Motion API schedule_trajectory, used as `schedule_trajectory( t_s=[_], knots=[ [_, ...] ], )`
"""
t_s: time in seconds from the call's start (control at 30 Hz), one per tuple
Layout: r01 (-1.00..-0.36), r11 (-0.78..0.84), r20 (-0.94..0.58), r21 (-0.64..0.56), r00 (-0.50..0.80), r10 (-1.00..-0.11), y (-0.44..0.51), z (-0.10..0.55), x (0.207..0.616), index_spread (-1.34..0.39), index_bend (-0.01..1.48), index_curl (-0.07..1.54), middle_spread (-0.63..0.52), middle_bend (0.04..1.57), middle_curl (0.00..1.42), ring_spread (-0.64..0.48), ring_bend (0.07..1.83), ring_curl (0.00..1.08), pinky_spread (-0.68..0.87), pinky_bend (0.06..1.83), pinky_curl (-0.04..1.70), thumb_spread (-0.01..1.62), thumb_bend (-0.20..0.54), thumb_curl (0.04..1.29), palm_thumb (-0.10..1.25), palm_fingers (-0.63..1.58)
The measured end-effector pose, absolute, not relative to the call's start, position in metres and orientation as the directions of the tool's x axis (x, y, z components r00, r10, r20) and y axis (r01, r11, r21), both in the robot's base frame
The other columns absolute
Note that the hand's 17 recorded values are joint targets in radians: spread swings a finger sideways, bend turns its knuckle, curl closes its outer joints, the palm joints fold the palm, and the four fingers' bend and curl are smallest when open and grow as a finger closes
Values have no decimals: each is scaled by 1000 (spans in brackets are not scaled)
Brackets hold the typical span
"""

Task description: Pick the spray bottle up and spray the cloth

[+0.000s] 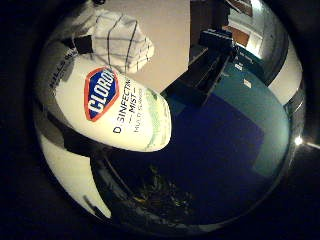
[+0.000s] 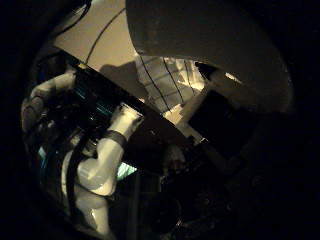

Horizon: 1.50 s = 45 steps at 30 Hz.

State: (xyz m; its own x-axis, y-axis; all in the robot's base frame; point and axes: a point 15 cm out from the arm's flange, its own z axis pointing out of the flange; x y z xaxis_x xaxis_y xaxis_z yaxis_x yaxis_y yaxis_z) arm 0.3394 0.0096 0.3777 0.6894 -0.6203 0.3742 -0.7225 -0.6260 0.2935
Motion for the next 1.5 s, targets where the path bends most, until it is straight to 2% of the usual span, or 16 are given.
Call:
schedule_trajectory(
  t_s=[0.17,0.3,0.57,0.7,0.93,1.27,1.5],
  knots=[
    [-728,-676,213,117,683,-699,70,406,340,-223,1097,661,-103,1307,577,-164,1431,525,-248,1170,754,879,-15,812,985,1247],
    [-718,-695,61,-28,693,-718,121,429,335,-223,1097,661,-103,1307,577,-164,1431,526,-248,1168,756,882,-16,817,991,1247],
    [-707,-632,-213,-319,703,-679,204,476,333,-223,1096,661,-103,1306,578,-164,1435,524,-249,1167,759,880,-14,818,999,1247],
    [-682,-578,-306,-447,724,-618,234,497,337,-223,1096,662,-103,1306,578,-164,1436,523,-249,1166,760,867,-16,821,1010,1247],
    [-725,-445,-495,-527,687,-533,259,463,339,-223,1096,662,-103,1306,578,-164,1437,521,-249,1165,761,853,-15,827,1016,1247],
    [-702,-362,-531,-613,705,-470,273,449,357,-223,1099,662,-103,1309,578,-164,1441,521,-240,1153,774,844,-16,832,1013,1243],
    [-732,-278,-598,-622,673,-435,271,441,383,-223,1100,662,-103,1309,578,-164,1441,520,-242,1145,783,843,-16,834,1012,1243]
  ],
)
